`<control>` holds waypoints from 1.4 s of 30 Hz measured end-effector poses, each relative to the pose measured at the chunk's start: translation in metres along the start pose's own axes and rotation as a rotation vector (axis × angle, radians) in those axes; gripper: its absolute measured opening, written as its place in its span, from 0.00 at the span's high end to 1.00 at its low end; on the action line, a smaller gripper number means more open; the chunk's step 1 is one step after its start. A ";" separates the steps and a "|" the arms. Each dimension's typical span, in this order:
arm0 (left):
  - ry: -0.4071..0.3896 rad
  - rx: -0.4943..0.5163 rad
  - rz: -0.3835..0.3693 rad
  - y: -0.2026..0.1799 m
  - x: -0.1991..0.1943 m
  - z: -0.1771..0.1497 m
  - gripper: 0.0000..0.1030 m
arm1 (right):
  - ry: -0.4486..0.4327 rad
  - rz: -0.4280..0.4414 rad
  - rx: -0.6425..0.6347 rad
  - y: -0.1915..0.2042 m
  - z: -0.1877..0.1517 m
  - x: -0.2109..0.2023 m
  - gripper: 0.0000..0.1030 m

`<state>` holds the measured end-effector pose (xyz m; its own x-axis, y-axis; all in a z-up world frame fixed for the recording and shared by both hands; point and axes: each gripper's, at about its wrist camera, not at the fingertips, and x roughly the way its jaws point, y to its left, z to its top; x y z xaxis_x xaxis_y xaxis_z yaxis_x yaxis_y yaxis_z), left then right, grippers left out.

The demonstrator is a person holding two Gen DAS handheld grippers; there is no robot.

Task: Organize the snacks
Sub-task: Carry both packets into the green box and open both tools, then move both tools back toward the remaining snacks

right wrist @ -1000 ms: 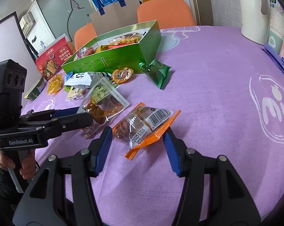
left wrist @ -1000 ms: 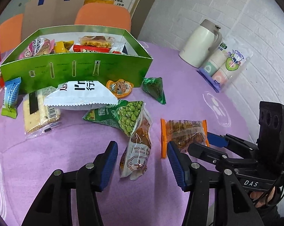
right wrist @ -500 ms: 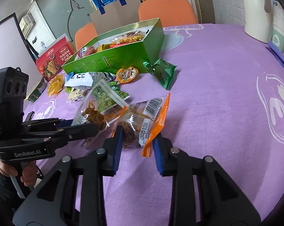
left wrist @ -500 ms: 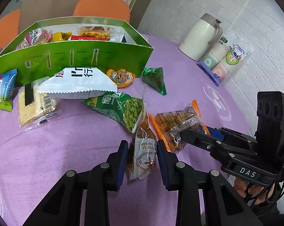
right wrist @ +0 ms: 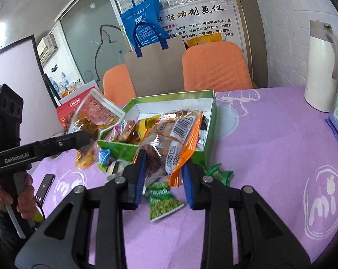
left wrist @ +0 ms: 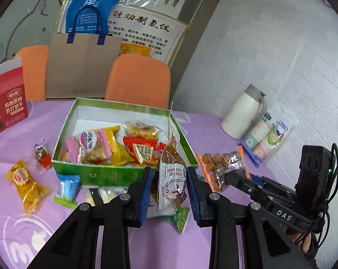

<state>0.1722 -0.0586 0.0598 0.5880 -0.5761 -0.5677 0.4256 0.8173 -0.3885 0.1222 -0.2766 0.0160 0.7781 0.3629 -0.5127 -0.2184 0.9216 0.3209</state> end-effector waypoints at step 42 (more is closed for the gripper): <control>-0.022 -0.060 0.237 0.029 -0.032 -0.057 0.10 | -0.070 -0.046 -0.016 0.008 -0.016 -0.008 0.03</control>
<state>0.1266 -0.0160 0.0257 0.6816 -0.3678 -0.6325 0.2329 0.9286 -0.2890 0.1043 -0.2699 0.0101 0.8264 0.3102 -0.4699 -0.1903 0.9393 0.2855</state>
